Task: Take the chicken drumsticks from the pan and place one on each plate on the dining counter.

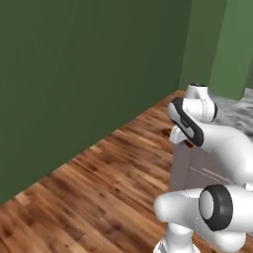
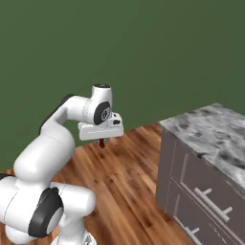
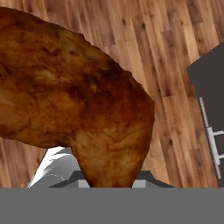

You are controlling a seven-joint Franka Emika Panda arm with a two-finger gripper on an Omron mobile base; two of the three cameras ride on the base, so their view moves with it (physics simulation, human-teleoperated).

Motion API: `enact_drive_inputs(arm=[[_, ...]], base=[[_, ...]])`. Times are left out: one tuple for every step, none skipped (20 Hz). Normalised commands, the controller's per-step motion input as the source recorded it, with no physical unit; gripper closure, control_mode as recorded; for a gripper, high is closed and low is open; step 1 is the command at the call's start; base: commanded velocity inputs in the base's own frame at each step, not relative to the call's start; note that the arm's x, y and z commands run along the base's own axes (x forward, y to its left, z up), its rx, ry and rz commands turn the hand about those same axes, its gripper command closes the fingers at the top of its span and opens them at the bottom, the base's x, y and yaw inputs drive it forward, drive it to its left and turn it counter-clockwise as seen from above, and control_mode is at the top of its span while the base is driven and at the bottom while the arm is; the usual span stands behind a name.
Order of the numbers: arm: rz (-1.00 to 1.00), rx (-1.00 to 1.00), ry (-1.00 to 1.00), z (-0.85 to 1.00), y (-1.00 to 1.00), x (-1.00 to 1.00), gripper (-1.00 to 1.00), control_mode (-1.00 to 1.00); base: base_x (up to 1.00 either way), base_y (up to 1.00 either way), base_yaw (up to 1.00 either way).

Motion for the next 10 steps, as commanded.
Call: enact_drive_inputs(arm=[[0.0,0.0,0.0,0.0,0.0,0.0,1.0,1.0],[0.0,0.0,0.0,0.0,0.0,0.0,1.0,1.0],[0.0,0.0,0.0,0.0,0.0,0.0,1.0,1.0],[0.0,0.0,0.0,0.0,0.0,0.0,1.0,1.0],[0.0,0.0,0.0,0.0,0.0,0.0,1.0,1.0],[0.0,0.0,0.0,0.0,0.0,0.0,1.0,1.0],[0.0,0.0,0.0,0.0,0.0,0.0,1.0,1.0],[0.0,0.0,0.0,0.0,0.0,0.0,1.0,1.0],[0.0,0.0,0.0,0.0,0.0,0.0,1.0,1.0],[0.0,0.0,0.0,0.0,0.0,0.0,1.0,1.0]], base=[[1.0,0.45,-0.36],[1.0,0.45,-0.36],[1.0,0.45,-0.36],[1.0,0.44,-0.36],[1.0,0.44,-0.36],[1.0,0.44,-0.36],[1.0,0.44,-0.36],[1.0,0.44,-0.36],[1.0,0.44,-0.36],[1.0,0.44,-0.36]])
